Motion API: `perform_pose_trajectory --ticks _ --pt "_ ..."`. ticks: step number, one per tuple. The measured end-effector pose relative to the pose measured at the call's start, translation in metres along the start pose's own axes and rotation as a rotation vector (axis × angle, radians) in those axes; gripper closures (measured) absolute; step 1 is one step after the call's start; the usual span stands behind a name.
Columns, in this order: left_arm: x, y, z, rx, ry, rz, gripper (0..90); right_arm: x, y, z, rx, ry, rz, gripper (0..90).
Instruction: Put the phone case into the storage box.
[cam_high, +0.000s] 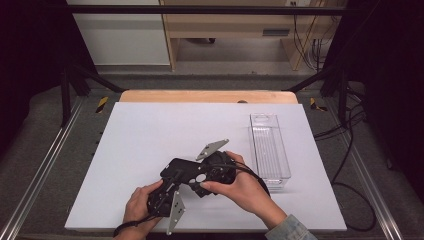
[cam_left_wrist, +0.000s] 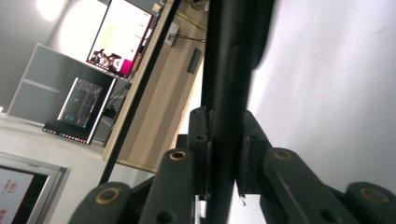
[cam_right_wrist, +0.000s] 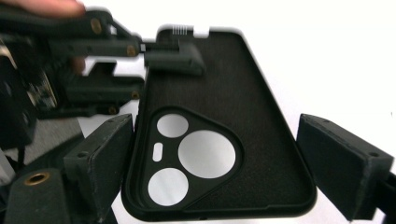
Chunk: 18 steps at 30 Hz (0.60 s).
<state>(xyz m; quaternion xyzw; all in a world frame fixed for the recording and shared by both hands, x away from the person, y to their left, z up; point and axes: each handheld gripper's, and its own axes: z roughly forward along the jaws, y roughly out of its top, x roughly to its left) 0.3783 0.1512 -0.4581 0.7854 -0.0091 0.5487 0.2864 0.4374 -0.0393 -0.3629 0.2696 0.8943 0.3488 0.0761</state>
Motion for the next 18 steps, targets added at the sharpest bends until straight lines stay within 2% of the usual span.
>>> perform_pose_trajectory --ticks 3,5,10,12,18 --pt "0.001 -0.001 0.0 0.007 -0.004 -0.011 79.7 -0.003 -0.002 -0.004 -0.044 0.015 0.014 9.9" --pt "0.002 -0.003 0.001 0.014 -0.005 -0.035 79.7 -0.005 -0.006 -0.008 -0.078 0.026 0.025 7.8" --pt "0.006 -0.009 0.002 0.03 0.003 -0.099 79.7 -0.011 -0.018 -0.019 -0.145 0.025 0.03 5.2" --pt "0.007 -0.01 0.003 0.038 0.011 -0.108 79.7 -0.014 -0.026 -0.021 -0.177 0.009 0.036 5.0" --pt "0.009 -0.012 0.004 0.054 0.009 -0.166 79.7 -0.016 -0.039 -0.019 -0.202 -0.02 0.039 5.0"
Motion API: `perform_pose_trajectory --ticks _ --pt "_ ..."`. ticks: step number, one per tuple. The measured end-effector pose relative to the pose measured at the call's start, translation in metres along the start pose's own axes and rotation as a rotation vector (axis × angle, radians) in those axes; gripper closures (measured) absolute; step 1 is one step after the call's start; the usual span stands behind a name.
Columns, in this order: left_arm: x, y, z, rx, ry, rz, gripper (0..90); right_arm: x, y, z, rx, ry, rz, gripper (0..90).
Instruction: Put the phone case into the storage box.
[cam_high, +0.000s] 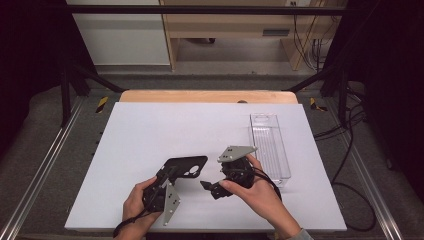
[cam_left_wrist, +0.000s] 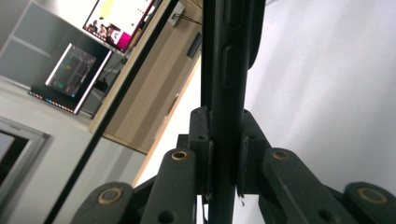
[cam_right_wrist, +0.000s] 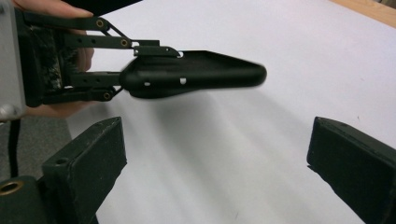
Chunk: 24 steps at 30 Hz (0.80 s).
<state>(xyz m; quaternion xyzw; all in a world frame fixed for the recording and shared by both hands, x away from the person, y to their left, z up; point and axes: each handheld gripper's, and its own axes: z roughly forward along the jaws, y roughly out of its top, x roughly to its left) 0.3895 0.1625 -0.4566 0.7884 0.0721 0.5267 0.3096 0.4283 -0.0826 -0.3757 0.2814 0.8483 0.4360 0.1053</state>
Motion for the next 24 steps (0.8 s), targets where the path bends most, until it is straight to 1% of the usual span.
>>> perform_pose_trajectory --ticks 2,4,5,6,9,11,13,15,18,19,20,24 --pt "0.0 0.0 0.0 0.0 -0.002 -0.006 79.7 0.0 -0.005 0.001 -0.01 -0.01 -0.004 5.0" --pt "0.0 0.0 0.001 0.002 -0.006 -0.021 79.7 0.0 -0.008 0.002 -0.021 -0.02 -0.001 5.3" --pt "0.0 0.0 0.001 0.001 -0.008 -0.034 79.7 -0.001 -0.01 0.003 -0.009 -0.026 -0.007 5.3" --pt "0.001 0.0 0.001 0.0 -0.008 -0.047 79.7 -0.001 -0.01 0.003 -0.009 -0.026 -0.007 5.3" --pt "0.002 0.001 0.0 -0.001 -0.013 -0.082 79.7 -0.002 -0.014 0.004 -0.028 -0.048 0.002 5.4" --pt "0.003 0.001 -0.001 -0.008 -0.017 -0.098 79.7 -0.004 -0.017 0.004 -0.058 -0.082 -0.001 6.0" --pt "0.005 0.001 0.0 -0.015 -0.023 -0.117 79.7 -0.006 -0.019 0.004 -0.078 -0.085 0.015 5.5" --pt "0.006 -0.001 0.0 -0.02 -0.029 -0.147 79.7 -0.009 -0.021 0.004 -0.108 -0.098 0.035 5.6" --pt "0.01 -0.004 -0.001 -0.019 -0.039 -0.209 79.7 -0.012 -0.023 0.002 -0.143 -0.115 0.06 5.6" --pt "0.011 -0.005 -0.001 -0.022 -0.044 -0.236 79.7 -0.013 -0.023 0.001 -0.156 -0.119 0.068 5.6" --pt "0.013 -0.007 -0.001 -0.028 -0.053 -0.278 79.7 -0.014 -0.024 0.0 -0.172 -0.124 0.074 5.6" --pt "0.019 -0.013 0.002 -0.042 -0.076 -0.376 79.7 -0.018 -0.025 -0.001 -0.212 -0.135 0.091 5.3"
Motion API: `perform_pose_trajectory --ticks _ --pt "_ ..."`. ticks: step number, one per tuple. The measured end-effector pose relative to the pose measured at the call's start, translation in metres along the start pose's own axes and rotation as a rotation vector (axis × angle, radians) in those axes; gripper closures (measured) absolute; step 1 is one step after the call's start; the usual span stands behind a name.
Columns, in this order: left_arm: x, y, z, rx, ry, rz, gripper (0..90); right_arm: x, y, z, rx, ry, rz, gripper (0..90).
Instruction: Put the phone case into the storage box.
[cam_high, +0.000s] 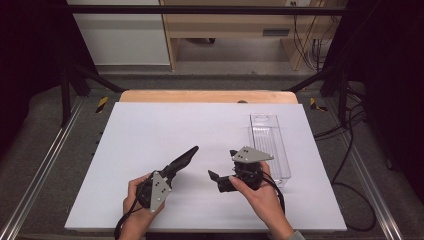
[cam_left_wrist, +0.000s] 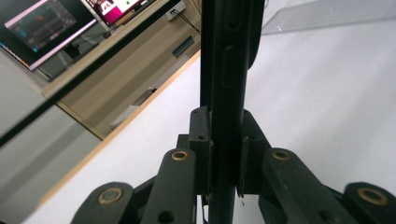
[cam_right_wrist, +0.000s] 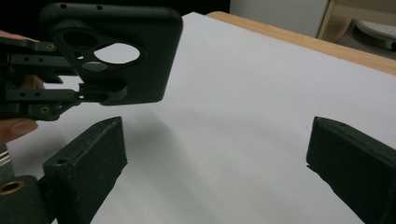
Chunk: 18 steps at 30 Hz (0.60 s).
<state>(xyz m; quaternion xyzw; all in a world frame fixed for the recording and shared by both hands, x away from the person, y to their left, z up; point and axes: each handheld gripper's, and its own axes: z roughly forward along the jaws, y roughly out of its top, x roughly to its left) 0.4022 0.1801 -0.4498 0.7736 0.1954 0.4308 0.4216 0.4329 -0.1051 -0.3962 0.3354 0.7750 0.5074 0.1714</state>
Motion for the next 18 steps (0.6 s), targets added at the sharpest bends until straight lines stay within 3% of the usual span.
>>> perform_pose_trajectory --ticks 3,10,13,18 --pt "0.0045 -0.0034 0.0006 -0.003 -0.012 -0.056 79.8 -0.0041 -0.0008 0.0013 -0.025 0.002 0.024 5.5" --pt "0.0066 -0.0028 -0.0038 -0.018 -0.014 -0.113 79.8 -0.0026 -0.0036 0.0006 -0.046 -0.001 0.037 6.1" --pt "0.0064 -0.002 -0.0044 -0.032 -0.029 -0.15 79.8 -0.0004 -0.0035 0.0008 -0.048 0.003 0.035 6.2" --pt "0.0054 -0.0012 -0.0036 -0.043 -0.047 -0.178 79.8 -0.0005 -0.005 0.0035 -0.047 0.007 0.032 6.1"
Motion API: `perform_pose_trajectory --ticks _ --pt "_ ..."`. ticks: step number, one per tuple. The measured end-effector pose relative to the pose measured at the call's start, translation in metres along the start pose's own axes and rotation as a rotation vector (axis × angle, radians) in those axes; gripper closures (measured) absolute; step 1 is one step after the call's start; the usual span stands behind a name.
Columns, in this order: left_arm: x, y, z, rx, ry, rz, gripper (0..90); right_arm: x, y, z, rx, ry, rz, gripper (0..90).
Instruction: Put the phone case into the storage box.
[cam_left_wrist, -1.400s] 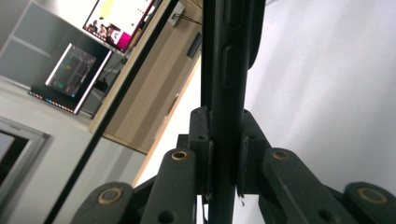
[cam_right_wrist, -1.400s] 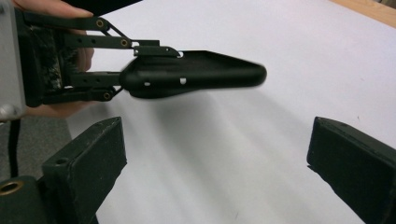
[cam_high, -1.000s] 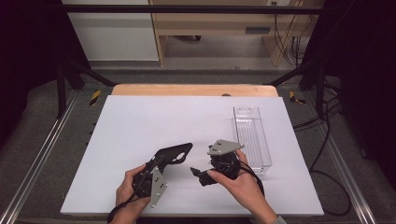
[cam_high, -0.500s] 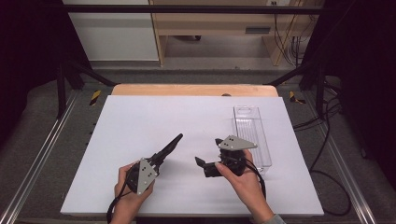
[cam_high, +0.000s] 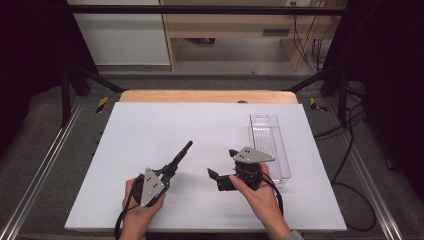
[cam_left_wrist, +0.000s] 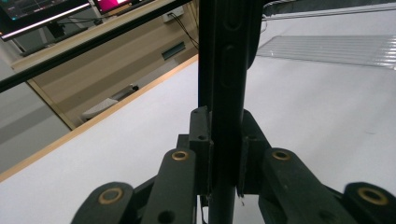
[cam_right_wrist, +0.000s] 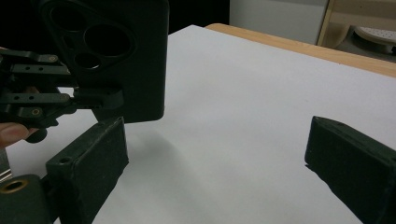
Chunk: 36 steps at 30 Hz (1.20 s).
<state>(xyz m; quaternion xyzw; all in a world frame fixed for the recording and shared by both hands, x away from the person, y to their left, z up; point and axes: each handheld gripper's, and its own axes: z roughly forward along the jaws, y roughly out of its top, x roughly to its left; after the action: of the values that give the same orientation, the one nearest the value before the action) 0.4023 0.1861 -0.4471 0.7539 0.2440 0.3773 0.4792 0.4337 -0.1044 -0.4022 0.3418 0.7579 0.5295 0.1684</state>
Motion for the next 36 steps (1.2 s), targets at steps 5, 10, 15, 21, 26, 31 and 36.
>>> perform_pose_trajectory --ticks 5,10,15,21,26,31,36 --pt "0.0018 -0.0004 -0.0021 -0.013 -0.008 -0.038 79.8 -0.001 -0.0028 0.0006 0.005 -0.003 0.006 6.1" --pt "0.0017 -0.0002 -0.0041 -0.026 -0.024 -0.085 79.8 0.0008 -0.0031 0.0009 -0.004 -0.002 0.011 5.9" --pt "-0.0006 0.0014 -0.0045 -0.034 -0.042 -0.101 79.7 0.0004 -0.0046 0.0021 -0.005 0.0 0.013 5.9" --pt "-0.0015 -0.0002 -0.0025 -0.053 -0.069 -0.159 79.8 -0.0009 -0.0062 0.002 -0.017 0.002 0.035 5.8" --pt "-0.0025 -0.0007 -0.0017 -0.059 -0.094 -0.214 79.8 -0.0013 -0.0054 0.0 -0.036 0.001 0.047 5.8" --pt "-0.0001 -0.0022 -0.0021 -0.068 -0.097 -0.246 79.8 -0.0015 -0.0049 -0.0015 -0.054 -0.002 0.047 5.5" --pt "0.0017 -0.004 -0.0019 -0.072 -0.103 -0.273 79.8 -0.0021 -0.0057 -0.0019 -0.06 -0.007 0.059 5.4"
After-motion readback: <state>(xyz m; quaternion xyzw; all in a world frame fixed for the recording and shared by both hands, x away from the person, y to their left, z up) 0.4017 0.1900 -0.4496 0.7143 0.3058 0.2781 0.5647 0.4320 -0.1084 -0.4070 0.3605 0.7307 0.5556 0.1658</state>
